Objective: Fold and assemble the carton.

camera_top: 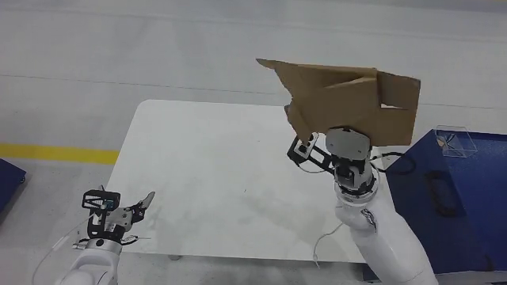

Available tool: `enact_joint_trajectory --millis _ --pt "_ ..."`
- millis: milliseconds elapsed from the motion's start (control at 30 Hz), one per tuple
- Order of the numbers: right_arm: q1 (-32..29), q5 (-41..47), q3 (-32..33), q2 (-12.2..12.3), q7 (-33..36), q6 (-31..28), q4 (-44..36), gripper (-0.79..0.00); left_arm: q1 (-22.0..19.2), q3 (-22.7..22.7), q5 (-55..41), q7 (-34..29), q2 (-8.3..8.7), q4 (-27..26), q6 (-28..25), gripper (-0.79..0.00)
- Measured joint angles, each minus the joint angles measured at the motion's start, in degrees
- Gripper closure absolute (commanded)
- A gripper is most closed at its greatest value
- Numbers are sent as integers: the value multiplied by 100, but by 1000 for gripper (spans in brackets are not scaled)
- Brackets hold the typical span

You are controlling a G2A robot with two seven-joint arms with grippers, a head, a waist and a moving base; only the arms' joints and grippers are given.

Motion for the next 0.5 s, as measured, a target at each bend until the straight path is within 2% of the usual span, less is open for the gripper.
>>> enact_joint_trajectory --millis 100,300,400,500 --pt "130 -1556 456 18 925 -1307 172 0 0 0 0 0 0 0 0 -785" --pt "257 -4372 1507 97 1516 -4293 135 0 0 0 0 0 0 0 0 -785" --pt "119 -5746 1886 119 1310 -5630 -250 0 0 0 0 0 0 0 0 -785" --pt "-247 -7426 1884 142 336 -6546 -849 0 0 0 0 0 0 0 0 -785"
